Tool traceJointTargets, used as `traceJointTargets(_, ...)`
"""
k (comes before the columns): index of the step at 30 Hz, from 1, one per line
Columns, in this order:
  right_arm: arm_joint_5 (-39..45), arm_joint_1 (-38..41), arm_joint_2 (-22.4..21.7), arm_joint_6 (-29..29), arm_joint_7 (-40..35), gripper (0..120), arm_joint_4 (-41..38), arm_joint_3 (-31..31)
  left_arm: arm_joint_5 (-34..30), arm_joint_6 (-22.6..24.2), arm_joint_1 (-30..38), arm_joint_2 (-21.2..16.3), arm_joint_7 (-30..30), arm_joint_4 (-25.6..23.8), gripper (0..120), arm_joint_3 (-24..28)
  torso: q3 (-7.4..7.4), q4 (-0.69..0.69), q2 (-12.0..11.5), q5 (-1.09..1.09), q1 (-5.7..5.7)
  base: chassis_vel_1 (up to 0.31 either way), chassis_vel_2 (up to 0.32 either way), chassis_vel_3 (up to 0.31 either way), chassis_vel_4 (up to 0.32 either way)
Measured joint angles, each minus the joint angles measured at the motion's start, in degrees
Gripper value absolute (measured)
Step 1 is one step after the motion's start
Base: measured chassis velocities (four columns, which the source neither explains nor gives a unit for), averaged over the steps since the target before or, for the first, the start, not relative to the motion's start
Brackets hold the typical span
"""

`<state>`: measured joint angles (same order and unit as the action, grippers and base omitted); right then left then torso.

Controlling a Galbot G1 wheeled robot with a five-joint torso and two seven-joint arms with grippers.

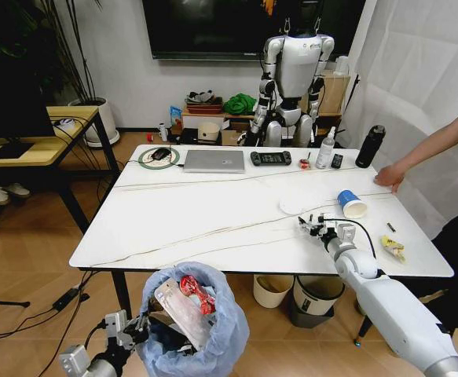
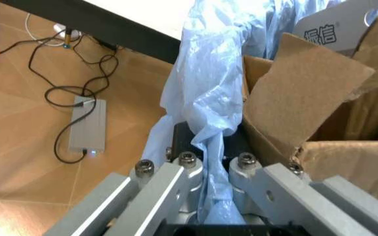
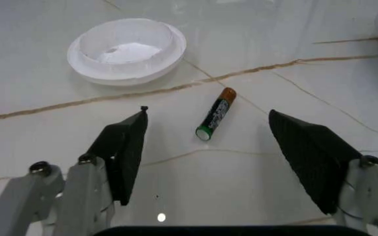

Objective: Pick up the trash bin and place the trash from the table into it.

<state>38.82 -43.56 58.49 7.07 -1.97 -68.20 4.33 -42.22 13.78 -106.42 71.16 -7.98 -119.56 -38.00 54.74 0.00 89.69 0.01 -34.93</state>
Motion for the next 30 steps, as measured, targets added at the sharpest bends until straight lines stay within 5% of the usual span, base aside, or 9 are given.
traceJointTargets(9,-0.17,0.59,-0.27,-0.87,0.62,37,1.64,-0.48,-0.35,-0.02,0.3,-0.43,0.0,0.14,0,-0.04,0.0,0.0,0.0,-0.02,0.01,0.0,0.0,0.0,0.0)
traceJointTargets(13,-0.17,0.47,-0.37,-0.93,0.62,31,1.58,-0.48,-0.47,-0.02,0.39,-0.54,0.0,0.18,0,-0.04,0.0,0.0,0.0,-0.02,0.0,0.0,0.0,0.0,0.0)
traceJointTargets(19,-1.01,-0.23,-0.54,-1.59,0.65,0,1.43,-0.97,-0.89,-0.02,0.62,-0.87,0.09,0.32,0,-0.02,-0.01,0.0,0.01,-0.02,0.01,0.0,0.0,0.0,0.0)
traceJointTargets(24,-0.89,-0.74,-0.74,-2.53,1.45,0,0.68,-0.64,-0.91,-0.02,0.66,-0.9,0.13,0.4,0,-0.06,0.0,0.0,0.0,0.0,0.0,0.0,0.0,0.0,0.0)
traceJointTargets(30,7.99,-6.35,-4.35,-7.41,13.26,0,-12.05,1.66,-1.01,0.0,0.64,-1.05,0.18,0.39,0,-0.13,0.01,0.0,0.0,-0.02,-0.01,0.0,0.0,0.0,0.0)
